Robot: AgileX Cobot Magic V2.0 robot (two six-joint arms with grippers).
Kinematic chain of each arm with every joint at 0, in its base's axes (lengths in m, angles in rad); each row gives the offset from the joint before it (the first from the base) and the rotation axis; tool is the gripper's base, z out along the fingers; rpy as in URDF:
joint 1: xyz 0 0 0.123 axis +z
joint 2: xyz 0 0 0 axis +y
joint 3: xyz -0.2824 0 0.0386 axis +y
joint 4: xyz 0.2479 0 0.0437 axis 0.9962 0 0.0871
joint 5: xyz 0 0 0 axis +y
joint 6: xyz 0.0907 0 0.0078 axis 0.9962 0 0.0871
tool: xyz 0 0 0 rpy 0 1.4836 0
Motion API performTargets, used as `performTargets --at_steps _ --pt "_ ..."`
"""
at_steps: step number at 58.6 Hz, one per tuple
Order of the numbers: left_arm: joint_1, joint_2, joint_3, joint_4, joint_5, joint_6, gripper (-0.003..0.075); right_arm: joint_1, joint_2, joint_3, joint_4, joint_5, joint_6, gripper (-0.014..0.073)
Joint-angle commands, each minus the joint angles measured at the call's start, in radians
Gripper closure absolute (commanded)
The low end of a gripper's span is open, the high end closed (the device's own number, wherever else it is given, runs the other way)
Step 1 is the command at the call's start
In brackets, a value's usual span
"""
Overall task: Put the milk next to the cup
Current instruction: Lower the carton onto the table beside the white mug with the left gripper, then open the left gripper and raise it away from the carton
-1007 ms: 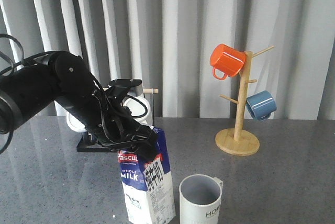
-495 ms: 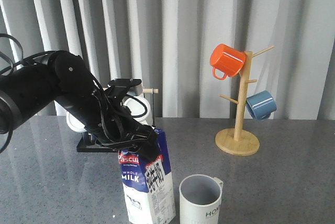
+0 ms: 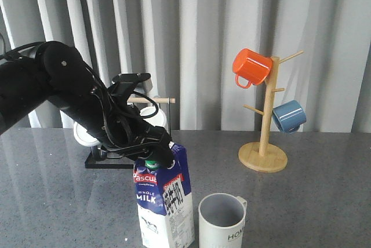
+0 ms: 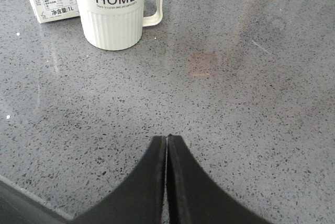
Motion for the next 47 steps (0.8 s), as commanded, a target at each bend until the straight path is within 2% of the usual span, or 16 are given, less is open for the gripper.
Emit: performTargets --at_steps 1,15,37,42,47 --pt "-0.005 -0.073 -0.034 -0.031 -0.003 -0.008 0.0195 -0.001 0.002 -0.023 0.005 -0.064 -0.001 0.0600" --pt "-0.005 -0.122 -0.034 -0.002 -0.003 -0.008 0.0195 -0.001 0.002 -0.023 0.005 -0.064 -0.001 0.0600" --pt "-0.005 -0.264 -0.034 0.186 -0.003 -0.089 0.0199 -0.001 0.002 -0.023 0.005 -0.059 -0.001 0.0600" --pt "-0.005 -0.315 -0.034 0.221 -0.003 -0.089 0.0224 -0.001 0.002 -0.023 0.005 -0.056 -0.001 0.0600" --pt "-0.005 -0.363 -0.034 0.249 -0.003 -0.089 0.0283 -0.001 0.002 -0.023 0.005 -0.054 -0.001 0.0600"
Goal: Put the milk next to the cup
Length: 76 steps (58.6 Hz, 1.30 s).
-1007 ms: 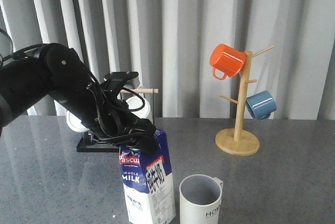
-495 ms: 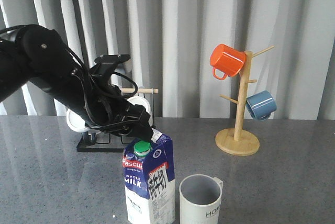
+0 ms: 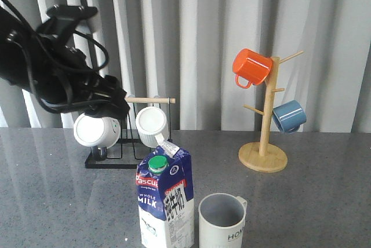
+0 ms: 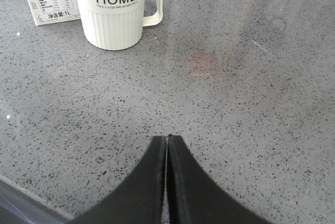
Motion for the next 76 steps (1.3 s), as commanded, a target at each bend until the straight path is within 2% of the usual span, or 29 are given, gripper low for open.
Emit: performTargets --at_steps 1,9,21,33,40,51,59,70,76 --pt "-0.005 -0.114 -0.034 0.027 -0.021 -0.013 0.0296 -0.001 0.002 -0.023 0.005 -0.056 -0.001 0.0600" --pt "-0.005 -0.195 -0.034 0.072 -0.021 -0.032 0.0451 -0.001 0.002 -0.023 0.005 -0.057 -0.001 0.0600" --pt "-0.005 -0.318 -0.034 0.102 -0.021 -0.039 0.0730 -0.001 0.002 -0.023 0.005 -0.057 -0.001 0.0600" --pt "-0.005 -0.475 0.061 0.107 -0.021 -0.065 0.0728 -0.001 0.002 -0.023 0.005 -0.057 -0.001 0.0600" --pt "-0.005 -0.608 0.236 0.107 -0.022 -0.096 0.0728 -0.001 0.002 -0.023 0.005 -0.057 -0.001 0.0600" --pt "-0.005 -0.844 0.569 0.107 -0.106 -0.193 0.0728 -0.001 0.002 -0.023 0.005 -0.057 -0.001 0.0600" --pt "-0.005 -0.972 0.749 0.107 -0.095 -0.196 0.0728 -0.001 0.002 -0.023 0.005 -0.057 -0.001 0.0600" --pt "-0.005 -1.094 0.878 0.117 -0.111 -0.197 0.0728 -0.001 0.002 -0.023 0.005 -0.058 -0.001 0.0600" --pt "-0.005 -1.127 0.934 0.109 -0.164 -0.197 0.0728 -0.001 0.002 -0.023 0.005 -0.058 -0.001 0.0600"
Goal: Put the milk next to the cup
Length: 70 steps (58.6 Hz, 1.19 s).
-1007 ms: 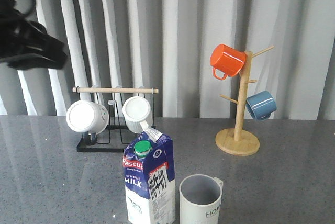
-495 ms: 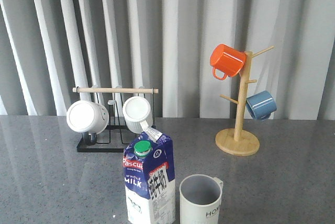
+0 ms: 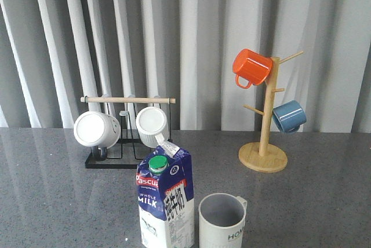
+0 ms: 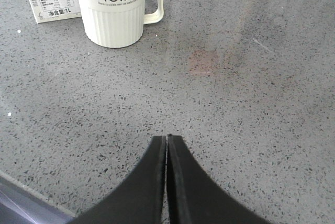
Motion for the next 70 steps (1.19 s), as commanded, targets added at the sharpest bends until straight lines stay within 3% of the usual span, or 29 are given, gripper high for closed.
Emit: performTargets --at_steps 1,10,29,36,39,44,54,70 --pt "-0.005 -0.021 0.037 -0.007 -0.130 -0.009 0.0728 -0.001 0.002 -0.023 0.005 -0.064 -0.001 0.0600" --pt "-0.005 -0.054 0.201 0.050 -0.376 -0.007 0.0728 -0.001 0.002 -0.023 0.005 -0.064 -0.001 0.0600" --pt "0.070 -0.218 0.890 0.252 -1.318 0.001 0.0728 -0.001 0.002 -0.023 0.005 -0.064 -0.001 0.0600" --pt "0.128 -0.322 1.100 0.245 -1.518 -0.015 0.0728 -0.001 0.002 -0.023 0.005 -0.064 -0.001 0.0600" --pt "0.151 -0.360 1.153 0.219 -1.546 -0.033 0.0728 -0.001 0.002 -0.023 0.005 -0.064 -0.001 0.0600" --pt "0.204 -0.453 1.137 0.161 -1.384 -0.042 0.0728 -0.001 0.002 -0.023 0.005 -0.063 -0.001 0.0600" --pt "0.300 -0.566 1.146 0.164 -1.242 -0.042 0.0728 -0.001 0.002 -0.023 0.004 -0.063 -0.001 0.0600" --pt "0.321 -0.561 1.145 0.164 -1.195 -0.042 0.0728 -0.001 0.002 -0.023 0.004 -0.063 -0.001 0.0600"
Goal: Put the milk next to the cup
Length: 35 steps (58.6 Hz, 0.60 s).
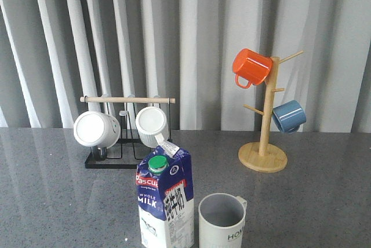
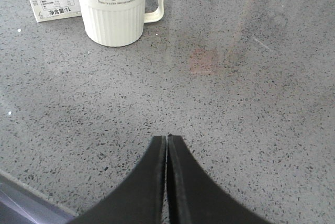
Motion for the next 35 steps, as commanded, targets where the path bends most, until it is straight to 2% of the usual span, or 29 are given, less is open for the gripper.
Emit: performTargets --at_steps 1,19,30,35 --pt "0.001 -0.009 -0.017 -0.010 -0.066 -0.012 0.0728 -0.001 0.004 -0.029 0.002 -0.064 -0.001 0.0600" --pt "0.001 -0.009 -0.017 -0.041 -0.069 -0.009 0.0728 -0.001 0.004 -0.029 0.002 -0.064 -0.001 0.0600" --pt "0.001 -0.009 -0.017 -0.195 -0.070 0.154 0.0728 -0.001 0.004 -0.029 0.002 -0.064 -0.001 0.0600" --pt "0.001 -0.009 -0.017 -0.236 -0.069 0.181 0.0728 -0.001 0.004 -0.029 0.002 -0.064 -0.001 0.0600"
